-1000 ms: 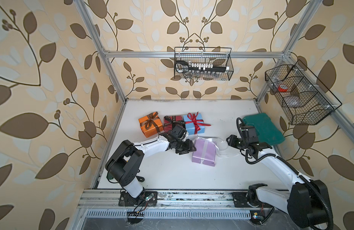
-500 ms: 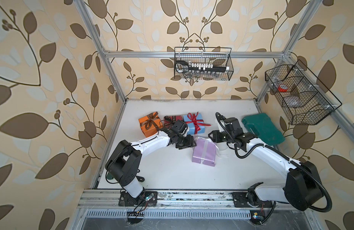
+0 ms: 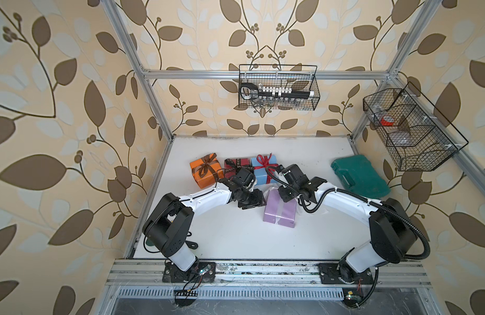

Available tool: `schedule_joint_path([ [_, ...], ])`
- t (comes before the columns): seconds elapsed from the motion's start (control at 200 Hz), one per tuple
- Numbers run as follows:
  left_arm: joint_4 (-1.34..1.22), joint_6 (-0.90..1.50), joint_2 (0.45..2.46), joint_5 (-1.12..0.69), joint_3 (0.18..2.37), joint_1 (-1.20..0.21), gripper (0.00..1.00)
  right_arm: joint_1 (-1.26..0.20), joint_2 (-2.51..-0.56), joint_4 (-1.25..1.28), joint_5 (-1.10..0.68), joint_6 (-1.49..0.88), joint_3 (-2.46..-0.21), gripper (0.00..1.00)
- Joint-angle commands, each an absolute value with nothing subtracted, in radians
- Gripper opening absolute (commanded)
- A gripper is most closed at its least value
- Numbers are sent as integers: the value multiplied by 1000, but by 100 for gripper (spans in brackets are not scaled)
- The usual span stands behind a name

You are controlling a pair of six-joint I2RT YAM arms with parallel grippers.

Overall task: Untie the ribbon bows on the gift boxes
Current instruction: Untie the ribbon from the gift box.

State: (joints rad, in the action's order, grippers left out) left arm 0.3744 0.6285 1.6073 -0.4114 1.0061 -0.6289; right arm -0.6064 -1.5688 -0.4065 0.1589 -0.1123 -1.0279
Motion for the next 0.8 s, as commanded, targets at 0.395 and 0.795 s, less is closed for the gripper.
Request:
schedule_joint_path([
  [0.395,370,624,1581,-432,1020,-627,60,-458,-1442,-459,301,-258,-978,13],
  [0.795,360,631,1574,-439,1015,-627,60,-176,-1403,-487,269,-374,-919,21],
])
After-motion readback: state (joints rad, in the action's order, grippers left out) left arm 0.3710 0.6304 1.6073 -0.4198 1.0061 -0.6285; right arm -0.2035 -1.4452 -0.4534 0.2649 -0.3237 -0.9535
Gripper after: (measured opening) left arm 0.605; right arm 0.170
